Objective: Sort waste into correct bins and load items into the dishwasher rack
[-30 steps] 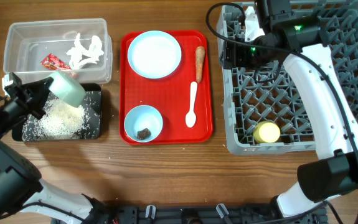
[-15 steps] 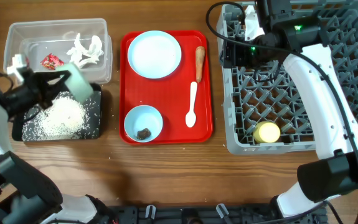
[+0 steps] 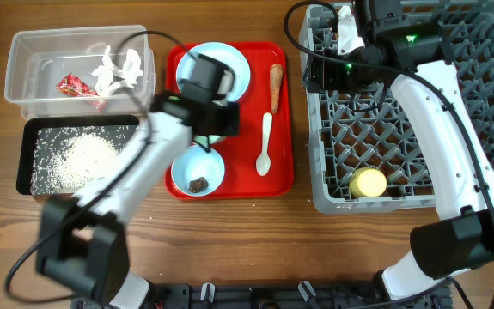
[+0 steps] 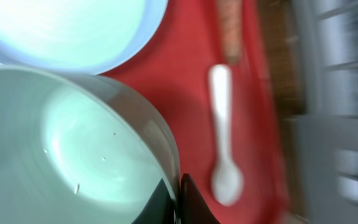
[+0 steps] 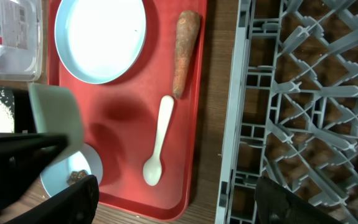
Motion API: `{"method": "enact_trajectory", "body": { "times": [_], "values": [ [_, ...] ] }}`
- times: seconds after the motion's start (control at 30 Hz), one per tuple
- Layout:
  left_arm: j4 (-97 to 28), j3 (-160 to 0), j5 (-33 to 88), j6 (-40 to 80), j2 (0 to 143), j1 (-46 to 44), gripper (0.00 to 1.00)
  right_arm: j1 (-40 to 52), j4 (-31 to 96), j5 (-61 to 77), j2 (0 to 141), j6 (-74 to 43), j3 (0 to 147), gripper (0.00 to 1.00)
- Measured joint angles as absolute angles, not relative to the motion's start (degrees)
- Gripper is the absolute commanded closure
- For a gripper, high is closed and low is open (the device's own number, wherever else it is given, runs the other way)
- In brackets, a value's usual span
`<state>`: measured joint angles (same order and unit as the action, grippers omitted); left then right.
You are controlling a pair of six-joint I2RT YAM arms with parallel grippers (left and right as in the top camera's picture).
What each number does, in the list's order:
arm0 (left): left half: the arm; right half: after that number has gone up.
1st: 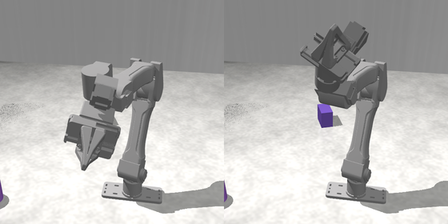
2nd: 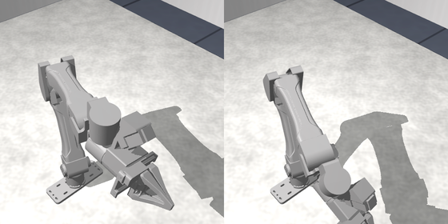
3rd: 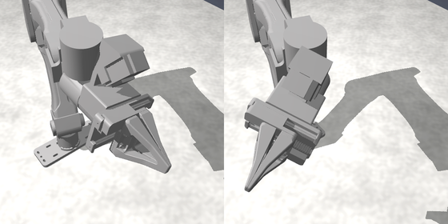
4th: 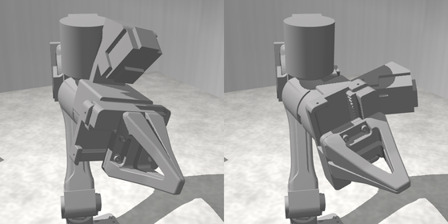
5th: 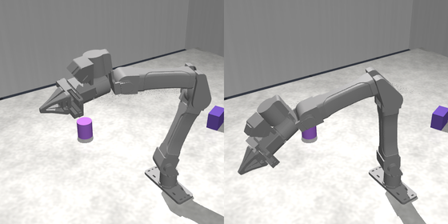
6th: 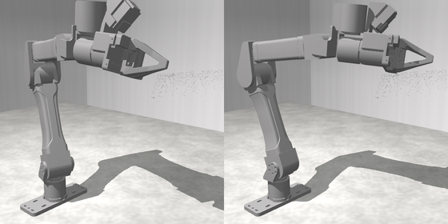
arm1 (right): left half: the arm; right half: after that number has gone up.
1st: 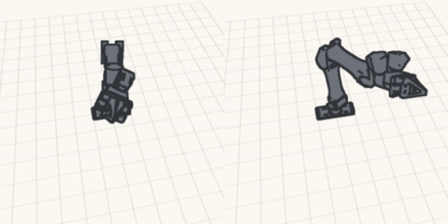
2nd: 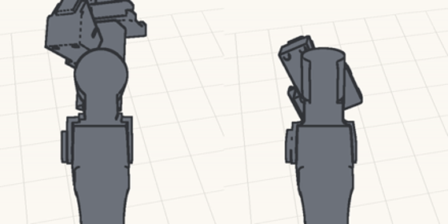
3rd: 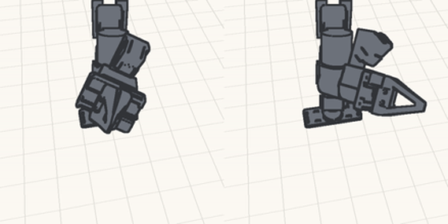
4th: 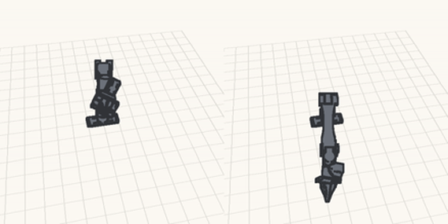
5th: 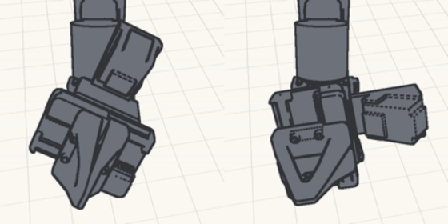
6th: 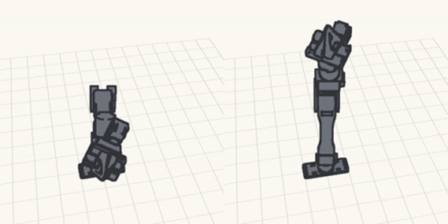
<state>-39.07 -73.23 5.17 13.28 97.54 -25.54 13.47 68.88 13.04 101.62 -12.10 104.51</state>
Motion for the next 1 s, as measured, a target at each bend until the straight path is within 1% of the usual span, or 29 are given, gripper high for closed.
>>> {"method": "enact_trajectory", "body": {
  "times": [0.13,0.17,0.2,0.27,0.33,0.4,0.47,0.57,0.63,0.77,0.9,1.0],
  "values": [
    [-36.5,-73.2,-2.7,13.4,103.9,-31.1,0.96,13.5,68.9,13.0,101.6,-12.1,104.5,0.18],
    [-35.9,-73.2,-3.9,13.4,104.9,-31.8,0.94,13.5,68.9,13.0,101.6,-12.1,104.5,0.18],
    [-35.6,-73.2,-4.5,13.5,105.5,-32.3,0.85,13.5,68.9,13.0,101.6,-12.1,104.5,0.18],
    [-34.6,-73.2,-5.3,13.8,105.9,-32.8,0.59,13.5,68.9,13.0,101.6,-12.1,104.5,0.18],
    [-33.8,-73.2,-6.0,13.9,105.9,-32.8,0.45,13.5,68.9,13.0,101.6,-12.1,104.5,0.18],
    [-34.5,-73.3,-6.3,14.3,105.8,-32.8,0.41,13.5,68.9,13.0,101.6,-12.1,104.5,0.18],
    [-39.2,-74.2,-6.4,16.8,105.5,-32.6,0.37,13.5,68.9,13.0,101.6,-12.1,104.5,0.18],
    [-46.0,-75.8,-6.4,21.1,102.9,-32.0,0.36,13.5,68.9,13.0,101.6,-12.1,104.5,0.19],
    [-50.7,-76.5,-6.4,23.9,99.1,-31.5,0.41,13.5,68.8,13.0,101.6,-12.1,104.5,0.18],
    [-58.6,-77.1,-6.4,27.0,96.5,-31.6,0.43,13.5,68.3,13.0,101.6,-12.1,104.5,0.18],
    [-56.9,-71.4,-6.3,28.7,96.5,-32.0,0.43,13.5,68.2,13.0,101.6,-12.1,104.5,0.18],
    [-53.9,-65.2,-5.9,29.4,96.6,-32.1,0.48,13.5,68.2,13.0,101.6,-12.1,104.5,0.18]
  ]
}}
